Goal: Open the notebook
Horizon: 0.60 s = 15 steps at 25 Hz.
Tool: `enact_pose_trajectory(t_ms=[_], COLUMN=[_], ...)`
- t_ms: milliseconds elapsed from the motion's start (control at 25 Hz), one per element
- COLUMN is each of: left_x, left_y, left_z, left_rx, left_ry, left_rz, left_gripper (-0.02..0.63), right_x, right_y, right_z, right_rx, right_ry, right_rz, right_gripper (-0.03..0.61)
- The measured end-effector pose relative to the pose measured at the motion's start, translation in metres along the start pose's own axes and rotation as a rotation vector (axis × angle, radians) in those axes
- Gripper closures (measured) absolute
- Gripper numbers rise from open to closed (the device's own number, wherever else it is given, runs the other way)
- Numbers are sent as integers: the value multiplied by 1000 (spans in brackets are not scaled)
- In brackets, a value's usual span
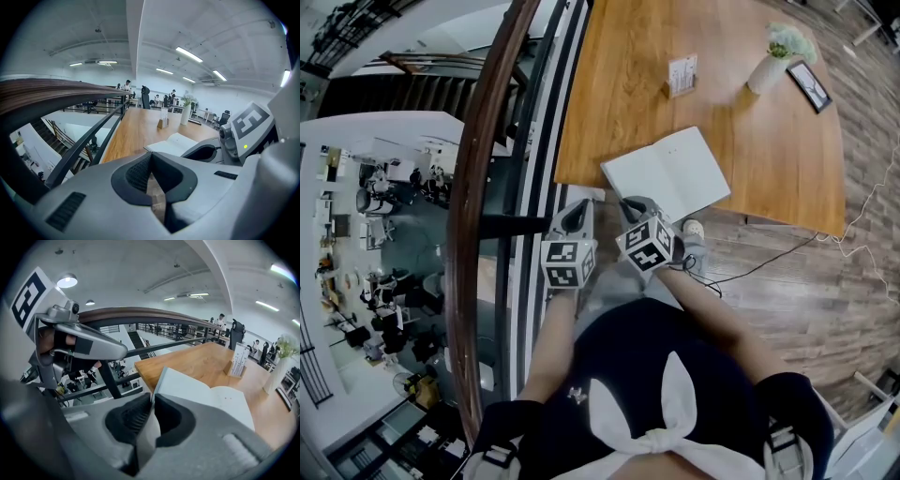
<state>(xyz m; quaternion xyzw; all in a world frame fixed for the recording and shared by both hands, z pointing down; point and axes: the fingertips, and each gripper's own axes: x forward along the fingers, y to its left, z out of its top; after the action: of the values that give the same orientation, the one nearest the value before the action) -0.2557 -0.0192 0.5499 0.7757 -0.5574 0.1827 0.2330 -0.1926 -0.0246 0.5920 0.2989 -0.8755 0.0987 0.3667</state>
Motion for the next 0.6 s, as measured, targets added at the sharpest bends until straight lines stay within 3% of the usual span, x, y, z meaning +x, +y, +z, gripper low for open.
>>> enact_pose_trajectory(t_ms=[240, 600], left_x=[-1, -3], left_y=[4, 8], left_z=[-1, -2], left_rx=[-2, -11], left_ry=[9, 15], left_rz=[9, 24], left_gripper=[597, 595], right_x=[14, 24], right_y=[7, 11], right_z=[-7, -17], right_rx=[-56, -57], right_ry=[31, 64], right_rz=[21, 56], right_gripper=[545, 537])
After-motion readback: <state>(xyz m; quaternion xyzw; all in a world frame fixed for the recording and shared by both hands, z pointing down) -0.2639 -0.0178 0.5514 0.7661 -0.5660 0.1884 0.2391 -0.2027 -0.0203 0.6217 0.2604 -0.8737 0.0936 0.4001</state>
